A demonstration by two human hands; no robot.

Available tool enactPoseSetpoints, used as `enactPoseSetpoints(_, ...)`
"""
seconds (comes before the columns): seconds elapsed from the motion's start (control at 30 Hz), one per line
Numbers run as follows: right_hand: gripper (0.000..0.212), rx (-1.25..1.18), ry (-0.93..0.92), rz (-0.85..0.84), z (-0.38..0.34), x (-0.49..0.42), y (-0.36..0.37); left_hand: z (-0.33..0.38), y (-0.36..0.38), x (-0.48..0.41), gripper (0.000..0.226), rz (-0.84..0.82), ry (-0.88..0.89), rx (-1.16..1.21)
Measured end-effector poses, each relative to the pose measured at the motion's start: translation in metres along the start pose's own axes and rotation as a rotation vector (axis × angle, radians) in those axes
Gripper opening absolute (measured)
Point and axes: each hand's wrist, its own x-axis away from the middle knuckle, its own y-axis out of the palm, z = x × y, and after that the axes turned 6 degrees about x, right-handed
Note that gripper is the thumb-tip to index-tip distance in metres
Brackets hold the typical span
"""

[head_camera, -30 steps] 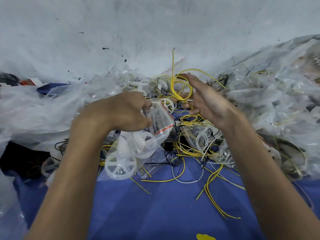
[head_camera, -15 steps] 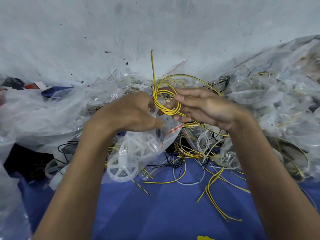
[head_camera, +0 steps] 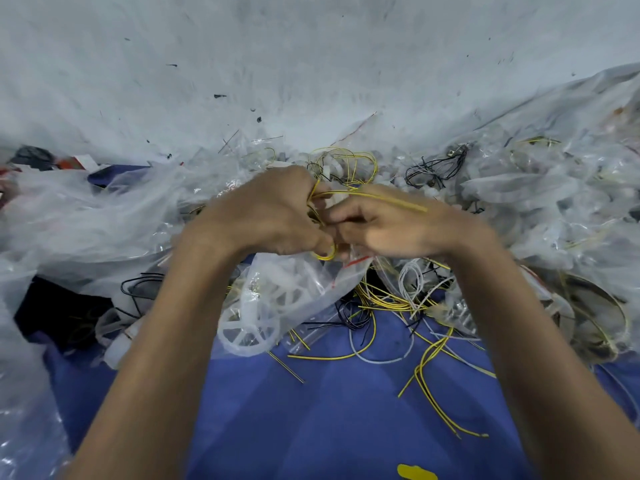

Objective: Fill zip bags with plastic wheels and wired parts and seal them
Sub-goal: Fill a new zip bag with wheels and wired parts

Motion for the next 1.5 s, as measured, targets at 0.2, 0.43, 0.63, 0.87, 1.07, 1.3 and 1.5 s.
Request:
enactPoseSetpoints(0.2, 0.025, 0.243, 0.085, -0.157, -0.013, -0.007, 0.019, -0.005, -0.013, 0.008, 0.064, -0.032, -0.004, 0.134)
enactPoseSetpoints(0.43, 0.014, 0.071, 0.237, -0.200, -0.022, 0.002, 0.020, 0.019, 0.007, 0.002, 0.071, -0.145, 0.095, -0.040)
enactPoseSetpoints(0.63, 0.045, 0.049, 0.219, -0.182, -0.037, 0.018, 0.024, 0.021, 0.000, 0.006, 0.074, -0.122, 0.132, -0.060)
enactPoseSetpoints(0.87, 0.038, 0.276, 0.261, -0.316, -0.046, 0.006, 0.020, 0.004, -0.011, 0.007, 0.061, -0.078, 0.050, 0.044)
enactPoseSetpoints(1.07, 0.030, 0.558, 0.260, -0.394, -0.050, 0.006, -0.001, 0.009, -0.013, 0.010, 0.081, -0.059, 0.034, 0.032)
enactPoseSetpoints(1.3, 0.033, 0.528, 0.328, -0.325, -0.043, 0.010, 0.007, 0.018, -0.003, 0.008, 0.073, -0.110, 0.063, -0.057)
enactPoseSetpoints(1.5, 0.023, 0.279, 0.163, -0.177, -0.033, 0.000, 0.011, 0.013, -0.005, 0.006, 0.066, -0.065, 0.077, -0.053)
